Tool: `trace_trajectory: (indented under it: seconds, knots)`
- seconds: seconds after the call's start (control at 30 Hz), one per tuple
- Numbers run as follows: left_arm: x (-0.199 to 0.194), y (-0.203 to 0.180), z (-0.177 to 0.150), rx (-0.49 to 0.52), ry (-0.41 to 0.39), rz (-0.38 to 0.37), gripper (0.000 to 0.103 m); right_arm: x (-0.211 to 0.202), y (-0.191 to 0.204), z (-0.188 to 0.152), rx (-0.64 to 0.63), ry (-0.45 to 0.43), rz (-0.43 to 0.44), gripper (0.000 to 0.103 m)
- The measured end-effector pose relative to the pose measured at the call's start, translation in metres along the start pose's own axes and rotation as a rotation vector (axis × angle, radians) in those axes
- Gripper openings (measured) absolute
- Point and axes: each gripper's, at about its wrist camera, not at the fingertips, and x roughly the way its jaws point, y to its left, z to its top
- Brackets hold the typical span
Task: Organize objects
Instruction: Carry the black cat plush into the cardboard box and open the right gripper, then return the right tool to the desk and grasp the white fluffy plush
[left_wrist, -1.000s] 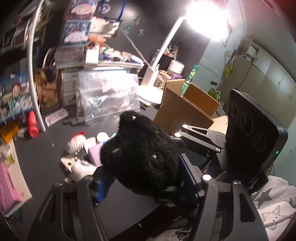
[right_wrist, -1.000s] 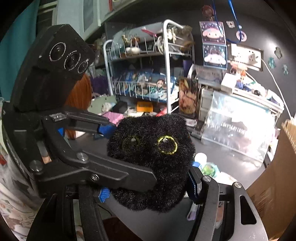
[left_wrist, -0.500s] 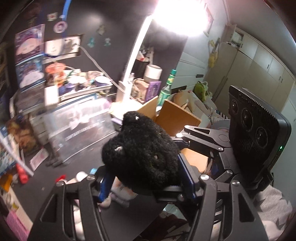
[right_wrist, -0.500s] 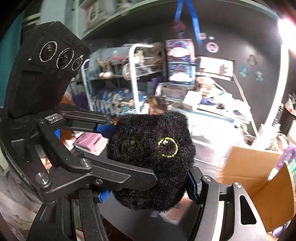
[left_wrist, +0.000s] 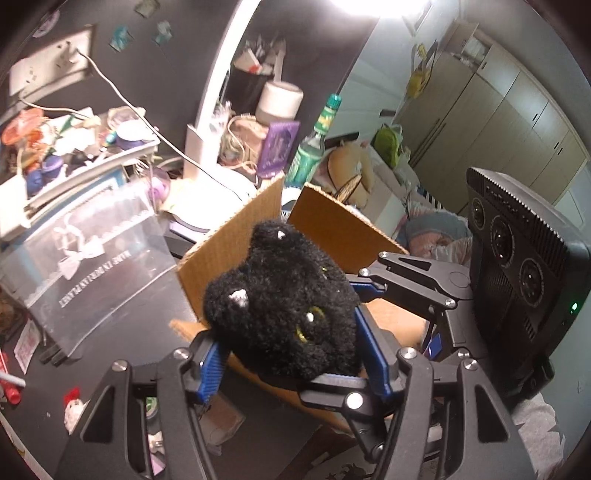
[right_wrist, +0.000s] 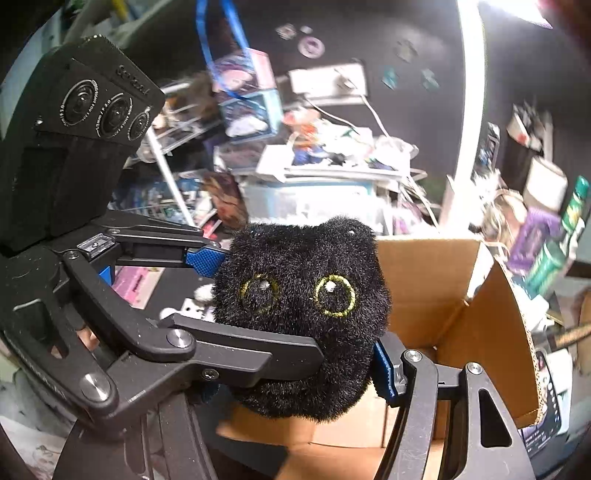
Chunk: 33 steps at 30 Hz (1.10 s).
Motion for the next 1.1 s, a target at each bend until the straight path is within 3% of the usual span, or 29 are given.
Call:
trace_trajectory:
  seconds: [0.3, 0.47, 0.57, 0.87, 1.0, 1.1]
  knots:
    - [0.024, -0.007, 0.004, 0.034, 0.056, 0.043, 0.064, 0.016, -0.025, -0.008, 0.049, 0.099, -0.037, 0.068]
    - [0.023, -0.006, 0.005, 0.047, 0.048, 0.080, 0.083, 0.019, -0.025, -0.009, 0.053, 0.129, -0.054, 0.076]
    - [0.019, -0.006, 0.003, 0.047, 0.044, 0.072, 0.084, 0.019, -0.025, -0.009, 0.056, 0.130, -0.067, 0.081]
    - [0.012, -0.010, 0.003, 0.062, 0.017, 0.094, 0.085, 0.008, -0.021, -0.009, 0.037, 0.100, -0.109, 0.082]
    - [-0.014, -0.007, -0.005, 0.075, -0.046, 0.109, 0.085, -0.005, -0.009, -0.009, 0.006, 0.035, -0.119, 0.082]
    - [-0.044, 0.002, -0.014, 0.067, -0.115, 0.134, 0.085, -0.015, 0.011, -0.007, -0.042, -0.027, -0.077, 0.082]
